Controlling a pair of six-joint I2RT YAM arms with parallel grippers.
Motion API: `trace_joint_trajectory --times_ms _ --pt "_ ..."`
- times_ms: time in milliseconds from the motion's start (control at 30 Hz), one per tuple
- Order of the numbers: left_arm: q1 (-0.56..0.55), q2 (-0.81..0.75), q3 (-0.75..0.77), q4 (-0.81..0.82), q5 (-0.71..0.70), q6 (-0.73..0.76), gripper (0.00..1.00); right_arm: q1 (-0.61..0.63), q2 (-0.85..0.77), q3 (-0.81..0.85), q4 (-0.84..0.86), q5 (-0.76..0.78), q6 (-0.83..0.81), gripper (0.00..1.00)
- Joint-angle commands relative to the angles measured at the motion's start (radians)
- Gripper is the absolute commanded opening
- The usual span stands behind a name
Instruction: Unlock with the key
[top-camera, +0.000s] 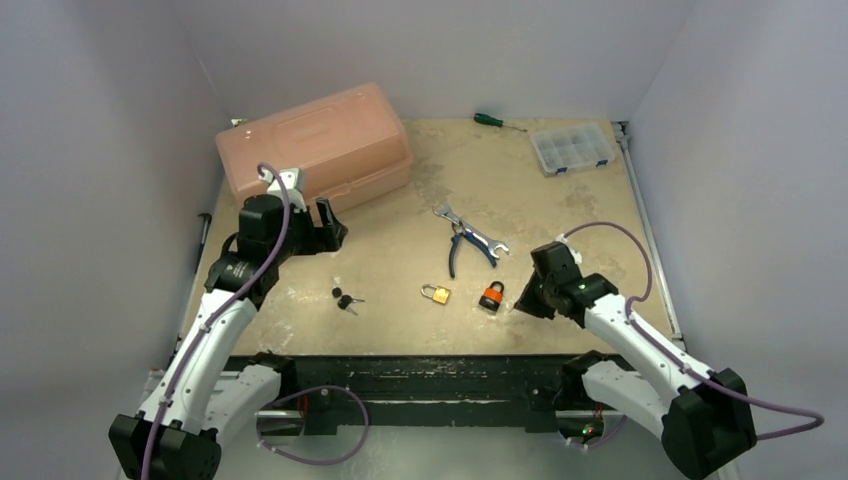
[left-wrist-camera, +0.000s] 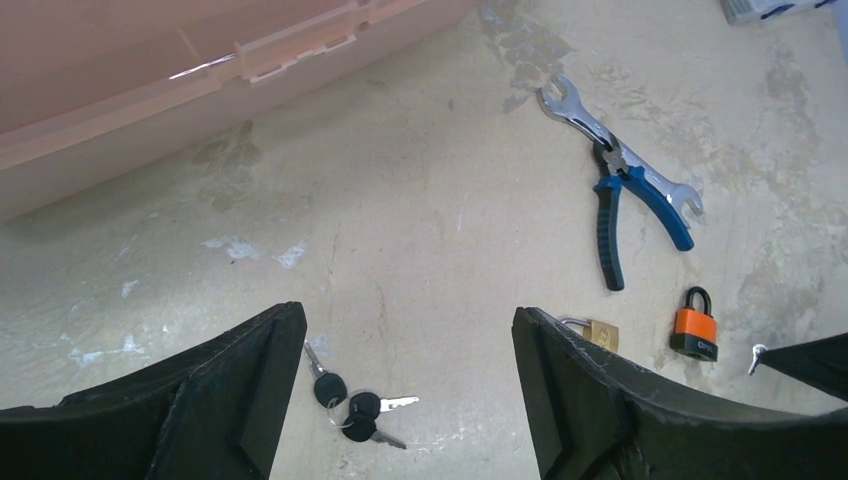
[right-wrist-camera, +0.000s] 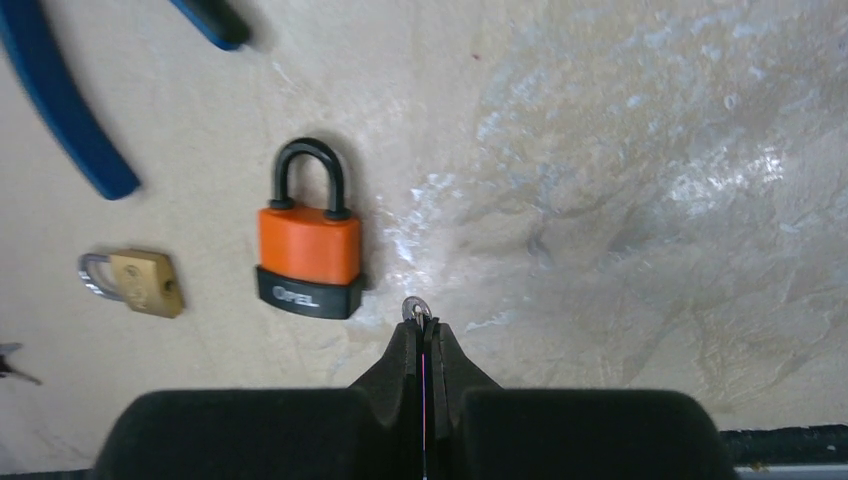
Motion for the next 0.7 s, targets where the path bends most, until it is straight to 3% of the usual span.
trace_joint_trajectory --times_ms 0,367,667 --pt "-0.006 -0.017 -0.011 0.062 0.106 0.002 0.80 0.005 -0.062 0.078 0.063 0.009 0.032 0.00" --pt "-0.123 0.007 0.006 0.126 0.252 -0.088 0.79 0.006 -0.109 0.141 0.213 0.018 0.098 0.00" --pt "-0.211 0.062 -0.010 0.302 0.349 -0.210 0.79 0.005 -0.116 0.122 0.370 -0.058 0.148 0.00"
